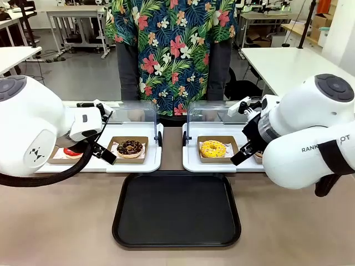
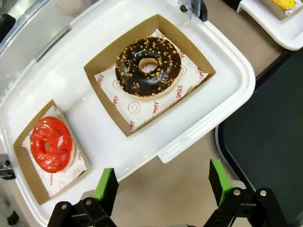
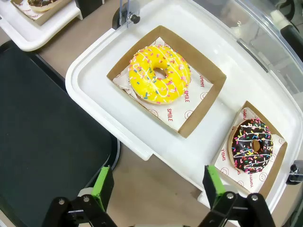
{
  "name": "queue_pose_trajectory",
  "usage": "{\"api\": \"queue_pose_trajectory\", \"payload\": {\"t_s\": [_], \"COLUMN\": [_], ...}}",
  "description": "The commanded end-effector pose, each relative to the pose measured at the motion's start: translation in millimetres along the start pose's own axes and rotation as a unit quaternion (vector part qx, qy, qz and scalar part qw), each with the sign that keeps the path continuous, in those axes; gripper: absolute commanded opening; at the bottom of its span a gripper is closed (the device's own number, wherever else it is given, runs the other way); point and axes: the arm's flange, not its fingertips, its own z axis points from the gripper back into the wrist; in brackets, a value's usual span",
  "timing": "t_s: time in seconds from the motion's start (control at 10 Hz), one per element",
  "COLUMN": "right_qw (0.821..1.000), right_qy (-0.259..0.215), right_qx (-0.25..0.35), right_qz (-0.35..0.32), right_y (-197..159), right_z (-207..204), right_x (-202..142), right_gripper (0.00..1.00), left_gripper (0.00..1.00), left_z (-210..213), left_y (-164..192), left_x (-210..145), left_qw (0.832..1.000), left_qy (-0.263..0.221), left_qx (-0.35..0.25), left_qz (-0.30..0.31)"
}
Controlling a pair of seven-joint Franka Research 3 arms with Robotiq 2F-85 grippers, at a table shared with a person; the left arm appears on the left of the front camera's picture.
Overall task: Move the fourth donut from the left to the tray.
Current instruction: Pick up the Paper togo box containing the Donut indicated by the person and place it on the Handle tray.
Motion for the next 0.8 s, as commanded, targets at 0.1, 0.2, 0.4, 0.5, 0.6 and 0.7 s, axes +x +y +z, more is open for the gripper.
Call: {"api": "queue_pose_trajectory", "payload": {"t_s": [0.1, 0.2, 0.4, 0.5, 0.6, 0.7], "right_qw": [1.0, 0.999, 0.995, 0.992, 0.988, 0.983], "right_qy": [-0.019, -0.036, -0.066, -0.083, -0.104, -0.125], "right_qx": [0.013, 0.021, 0.065, 0.085, 0.107, 0.127], "right_qz": [0.001, -0.01, -0.026, -0.033, -0.042, -0.044], "right_y": [-11, -28, -74, -99, -125, -153], "right_z": [21, 52, 99, 120, 143, 162], "right_x": [13, 22, 24, 16, 2, -13], "right_gripper": [1.0, 1.0, 1.0, 1.0, 1.0, 1.0], "left_gripper": [1.0, 1.0, 1.0, 1.0, 1.0, 1.0], "left_z": [22, 49, 89, 109, 133, 146], "left_y": [24, 55, 110, 135, 161, 184], "left_x": [8, 13, 14, 8, -6, -20], "left_qw": [1.0, 0.999, 0.996, 0.992, 0.987, 0.981], "left_qy": [-0.015, -0.027, -0.036, -0.049, -0.066, -0.089], "left_qx": [0.002, -0.032, -0.081, -0.112, -0.144, -0.174], "left_qz": [0.009, 0.02, 0.024, 0.022, 0.013, 0.003]}}
